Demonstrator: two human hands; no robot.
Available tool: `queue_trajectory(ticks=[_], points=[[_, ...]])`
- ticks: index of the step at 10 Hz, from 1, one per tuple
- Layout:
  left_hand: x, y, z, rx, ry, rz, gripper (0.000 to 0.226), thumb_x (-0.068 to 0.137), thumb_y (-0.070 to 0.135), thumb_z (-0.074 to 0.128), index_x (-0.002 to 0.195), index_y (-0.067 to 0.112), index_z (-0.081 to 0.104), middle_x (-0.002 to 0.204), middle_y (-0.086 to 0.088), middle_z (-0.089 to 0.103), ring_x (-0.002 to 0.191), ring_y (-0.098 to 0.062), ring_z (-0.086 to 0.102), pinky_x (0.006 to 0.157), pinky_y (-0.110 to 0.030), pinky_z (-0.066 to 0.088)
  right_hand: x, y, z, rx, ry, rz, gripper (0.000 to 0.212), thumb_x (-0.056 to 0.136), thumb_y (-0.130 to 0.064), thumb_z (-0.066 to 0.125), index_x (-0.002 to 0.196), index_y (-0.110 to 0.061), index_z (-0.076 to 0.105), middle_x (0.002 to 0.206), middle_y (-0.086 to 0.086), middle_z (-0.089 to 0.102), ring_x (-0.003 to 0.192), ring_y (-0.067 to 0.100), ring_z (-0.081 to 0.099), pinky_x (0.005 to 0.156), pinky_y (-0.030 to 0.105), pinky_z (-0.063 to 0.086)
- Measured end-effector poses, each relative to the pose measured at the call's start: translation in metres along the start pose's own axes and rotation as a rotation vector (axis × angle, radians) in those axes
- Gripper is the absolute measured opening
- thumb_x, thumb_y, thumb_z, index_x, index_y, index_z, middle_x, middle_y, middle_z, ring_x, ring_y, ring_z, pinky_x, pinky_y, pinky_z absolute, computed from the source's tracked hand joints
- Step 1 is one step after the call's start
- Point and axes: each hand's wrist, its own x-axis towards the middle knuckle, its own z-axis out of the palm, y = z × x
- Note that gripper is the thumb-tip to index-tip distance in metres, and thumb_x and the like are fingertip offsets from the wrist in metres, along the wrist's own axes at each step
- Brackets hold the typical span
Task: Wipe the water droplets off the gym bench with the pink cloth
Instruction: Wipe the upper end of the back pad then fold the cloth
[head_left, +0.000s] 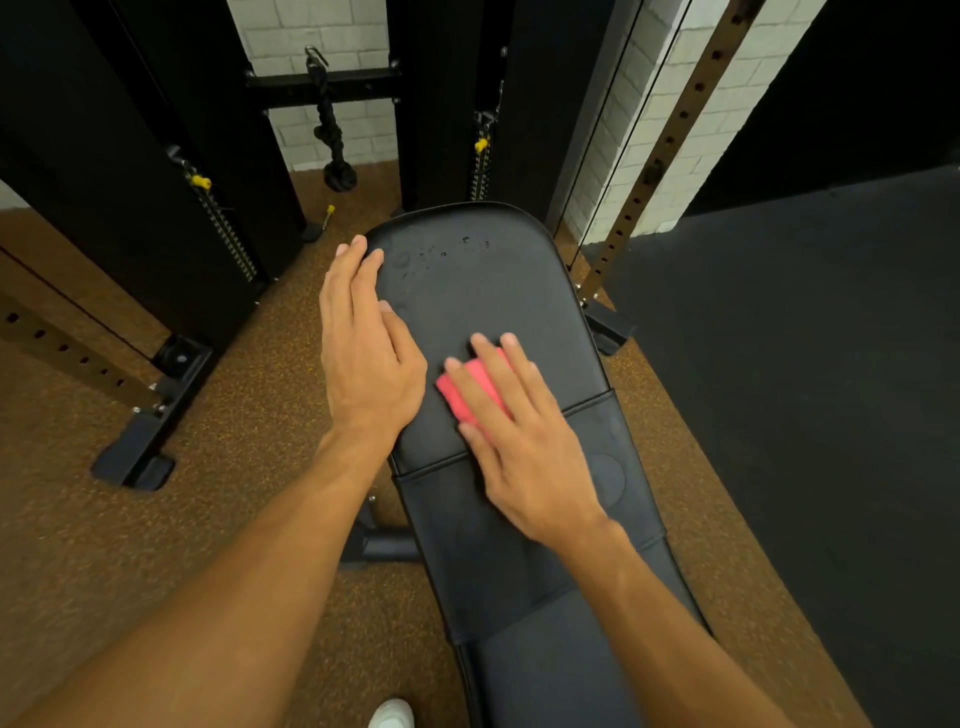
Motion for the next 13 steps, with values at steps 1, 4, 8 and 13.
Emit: queue_trajectory(ticks=[1,4,8,13], points=[[0.001,0.009,-0.002,0.127,-0.028,-0.013,0.050,0.107,0.013,0.045,0.156,0.005,0.044,0.169,-0.008,0.036,0.161,-0.023,0.026,0.131,-0.044,0.026,-0.007,0.025,-0.006,0.020,0.071,0.169,0.057,0.116,-0.028,0.046,0.170,-0.024,0.028,0.179,0.003,0.016,0.167,0.025,0.003,0.131,0.052,0.024],[0.011,0.023,0.002,0.264,-0.024,-0.062,0.055,0.100,0.022,0.051,0.153,0.011,0.045,0.162,-0.012,0.039,0.151,-0.029,0.037,0.123,-0.046,0.034,0.020,0.062,-0.029,0.354,0.133,0.751,0.055,0.115,-0.045,0.040,0.167,-0.034,0.032,0.160,0.004,0.049,0.148,0.025,0.043,0.121,0.041,0.034],[0.010,0.022,0.002,0.230,-0.020,-0.070,0.054,0.101,0.017,0.055,0.153,0.008,0.047,0.162,-0.013,0.040,0.152,-0.031,0.036,0.125,-0.048,0.033,0.149,0.097,-0.049,0.724,0.047,0.959,0.040,0.109,-0.051,0.051,0.135,-0.031,0.072,0.138,-0.004,0.068,0.132,0.021,0.058,0.121,0.045,0.041],[0.010,0.021,0.001,0.198,-0.003,-0.065,0.054,0.101,0.015,0.057,0.153,0.007,0.048,0.162,-0.013,0.041,0.152,-0.032,0.037,0.124,-0.049,0.034,0.197,0.105,-0.054,0.647,-0.088,0.920,0.042,0.096,-0.055,0.054,0.111,-0.025,0.079,0.127,0.004,0.068,0.121,0.025,0.061,0.107,0.043,0.046]])
